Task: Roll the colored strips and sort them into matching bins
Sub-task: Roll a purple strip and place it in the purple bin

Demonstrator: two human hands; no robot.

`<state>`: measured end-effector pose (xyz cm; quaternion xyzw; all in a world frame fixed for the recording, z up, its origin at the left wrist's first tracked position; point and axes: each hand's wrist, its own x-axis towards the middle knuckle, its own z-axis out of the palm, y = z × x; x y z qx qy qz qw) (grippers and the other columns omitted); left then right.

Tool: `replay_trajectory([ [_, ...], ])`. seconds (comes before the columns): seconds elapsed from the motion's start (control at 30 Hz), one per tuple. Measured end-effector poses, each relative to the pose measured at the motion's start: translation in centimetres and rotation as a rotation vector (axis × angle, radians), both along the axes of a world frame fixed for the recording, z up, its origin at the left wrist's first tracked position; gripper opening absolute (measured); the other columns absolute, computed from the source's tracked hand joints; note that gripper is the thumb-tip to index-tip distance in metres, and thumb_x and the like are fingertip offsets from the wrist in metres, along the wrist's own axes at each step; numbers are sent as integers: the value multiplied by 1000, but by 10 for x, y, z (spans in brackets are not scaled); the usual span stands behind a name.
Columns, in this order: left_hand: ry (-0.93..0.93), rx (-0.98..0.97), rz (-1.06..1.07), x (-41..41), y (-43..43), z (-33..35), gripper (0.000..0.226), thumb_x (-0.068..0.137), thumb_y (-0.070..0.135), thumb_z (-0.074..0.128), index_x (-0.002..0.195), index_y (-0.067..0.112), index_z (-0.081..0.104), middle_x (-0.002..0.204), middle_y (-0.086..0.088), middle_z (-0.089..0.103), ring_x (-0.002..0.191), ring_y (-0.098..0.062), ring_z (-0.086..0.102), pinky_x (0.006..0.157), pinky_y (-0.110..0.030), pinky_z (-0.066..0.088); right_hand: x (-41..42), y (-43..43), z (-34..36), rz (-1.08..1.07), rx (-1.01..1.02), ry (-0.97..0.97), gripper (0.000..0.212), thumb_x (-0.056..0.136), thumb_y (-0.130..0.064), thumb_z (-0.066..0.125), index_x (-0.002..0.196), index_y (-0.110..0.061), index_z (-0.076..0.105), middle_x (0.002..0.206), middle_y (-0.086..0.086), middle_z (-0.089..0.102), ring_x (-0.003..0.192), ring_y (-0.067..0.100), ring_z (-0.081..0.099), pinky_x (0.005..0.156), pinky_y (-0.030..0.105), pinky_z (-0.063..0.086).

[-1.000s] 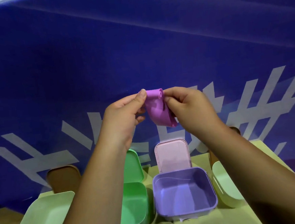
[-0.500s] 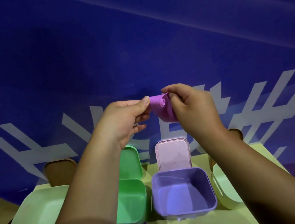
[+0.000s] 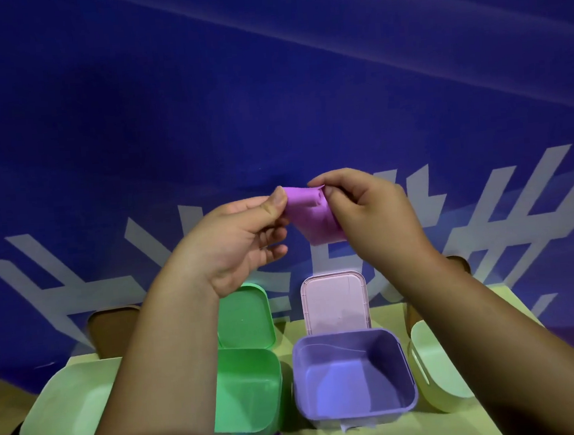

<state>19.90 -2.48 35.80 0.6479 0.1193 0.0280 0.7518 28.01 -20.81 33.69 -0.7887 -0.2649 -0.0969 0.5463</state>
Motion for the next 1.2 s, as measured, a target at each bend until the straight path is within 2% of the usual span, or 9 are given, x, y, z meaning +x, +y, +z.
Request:
replay_trajectory([
  [0.07,4,7,-33,-2,0,1,43,84,46,73,111,13,75,78,4,62,69,-10,56,66,-27,50,-2,-1,3,32,19,35,32,108,-17,56,103,-41,77,86,-30,72,89,-8,65,71,11,50],
  [0.17,7,45,-68,-4,-1,1,42,88,51,69,105,14,73,79,1,60,71,-12,56,65,-28,49,-3,-3,6,63,44,108,30,108,-19,57,100,-38,79,91,-22,76,89,5,71,82,37,63],
  [0.3,-23,92,-112,-6,0,0,39,90,53,66,96,15,71,80,2,61,75,-12,57,69,-29,48,-2,-5,12,54,94,159,28,106,-20,58,101,-36,81,95,-15,78,94,15,74,86,54,63],
  [0.47,-102,93,-104,-6,-2,3,54,94,53,62,125,12,79,93,-1,67,79,-10,60,73,-27,47,-7,-8,16,88,65,180,28,104,-20,56,94,-31,81,90,-10,78,89,18,74,82,56,63],
  [0.57,-156,110,-55,-4,-2,3,54,98,53,59,130,13,78,106,-10,67,86,-14,59,79,-31,46,-8,-8,13,138,22,192,27,103,-19,55,93,-26,79,88,1,78,91,32,74,80,61,63],
  [0.73,-172,68,129,0,-6,-2,53,93,52,66,118,8,80,79,2,63,69,-8,56,69,-27,47,-13,-7,12,163,-17,182,29,102,-16,53,93,-26,78,87,0,76,91,29,73,83,59,63],
  [0.97,-172,140,257,0,-12,-1,42,103,53,65,101,16,85,75,3,68,72,-11,56,73,-33,47,-24,-5,18,203,22,225,35,108,-20,47,95,-24,79,92,2,77,95,25,73,87,51,63],
  [1.1,-176,224,256,-3,-11,1,44,103,57,64,104,19,85,76,4,69,75,-12,58,77,-38,49,-26,-3,18,193,3,169,27,105,-42,60,94,-23,75,89,6,74,90,30,72,81,60,61],
  [1.2,-179,304,268,-5,-11,3,45,103,58,64,101,17,84,76,4,69,77,-13,60,75,-39,51,-23,-2,16,188,-15,142,19,103,-42,67,99,-26,75,90,2,75,90,26,73,78,57,62],
])
